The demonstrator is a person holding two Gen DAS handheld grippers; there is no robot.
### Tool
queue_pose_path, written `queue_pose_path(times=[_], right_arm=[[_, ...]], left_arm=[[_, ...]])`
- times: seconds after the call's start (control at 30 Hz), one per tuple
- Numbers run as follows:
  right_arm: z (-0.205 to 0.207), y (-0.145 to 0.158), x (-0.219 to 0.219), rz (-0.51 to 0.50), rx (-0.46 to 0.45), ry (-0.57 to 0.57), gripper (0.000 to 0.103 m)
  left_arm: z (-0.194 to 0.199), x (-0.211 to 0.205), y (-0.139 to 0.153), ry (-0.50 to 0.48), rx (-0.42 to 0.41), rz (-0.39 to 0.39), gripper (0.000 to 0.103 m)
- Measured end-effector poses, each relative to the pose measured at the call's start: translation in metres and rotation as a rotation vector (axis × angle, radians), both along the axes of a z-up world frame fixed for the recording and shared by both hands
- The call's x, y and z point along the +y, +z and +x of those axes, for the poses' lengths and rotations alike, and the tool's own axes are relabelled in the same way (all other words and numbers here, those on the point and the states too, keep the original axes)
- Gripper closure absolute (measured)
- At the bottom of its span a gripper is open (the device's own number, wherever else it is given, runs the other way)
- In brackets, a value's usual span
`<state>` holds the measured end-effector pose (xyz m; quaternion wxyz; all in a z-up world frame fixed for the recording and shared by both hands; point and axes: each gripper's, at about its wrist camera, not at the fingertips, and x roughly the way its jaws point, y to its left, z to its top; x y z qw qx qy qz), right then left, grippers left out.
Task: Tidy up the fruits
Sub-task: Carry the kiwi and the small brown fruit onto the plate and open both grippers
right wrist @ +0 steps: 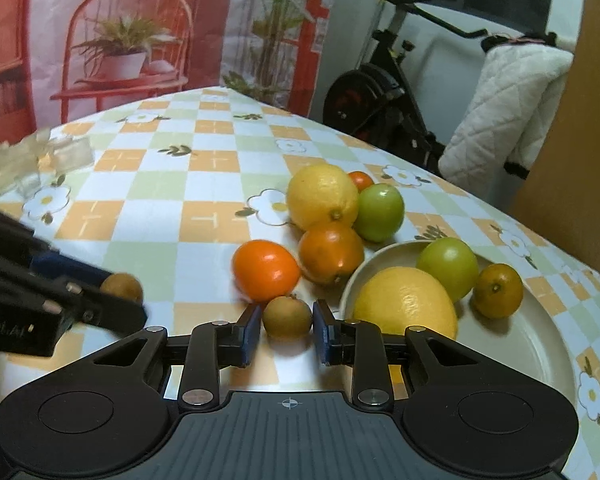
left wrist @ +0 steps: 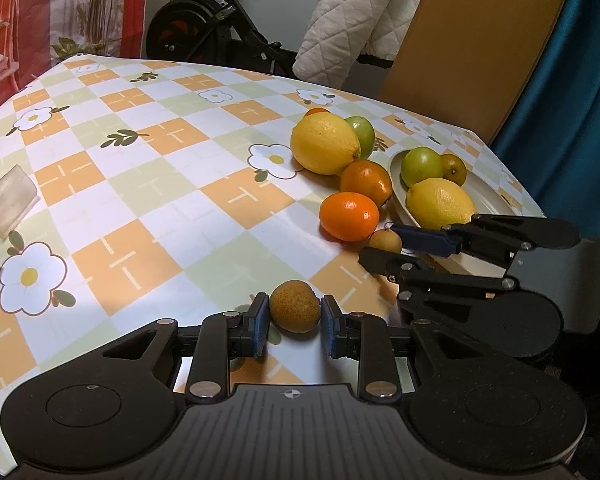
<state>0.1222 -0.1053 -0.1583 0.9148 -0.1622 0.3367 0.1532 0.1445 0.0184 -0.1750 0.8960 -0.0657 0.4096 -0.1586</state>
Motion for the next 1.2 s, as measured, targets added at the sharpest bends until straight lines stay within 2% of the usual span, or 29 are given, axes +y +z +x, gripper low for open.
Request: queue_pose_path(times=[0.4, 0.73, 0.97, 1.2], right_arm=[[-0.018, 0.004, -0.013, 0.111, 0.021, -0.023, 0.079], [-0.03, 0.028, -0.033, 0.195, -0.061, -0.063, 0.079], [-0.033, 0.043, -0.05, 0.239, -0.115, -0.105, 0.079], [-0.039, 0.05, -0.082, 0.281, -0.148, -0.182, 0.079]], left_arm=[[-0.001, 0.001, 0.0, -0.002, -0.004, -0.001, 0.074], [-0.005, 0.001, 0.011, -0.002, -0.042, -0.022, 0.074], [-0.003, -0.012, 0.031, -0.051, -0.09, -0.017, 0.074], [-0.001, -0.045, 0.042, -0.153, -0.107, -0.024, 0.074]])
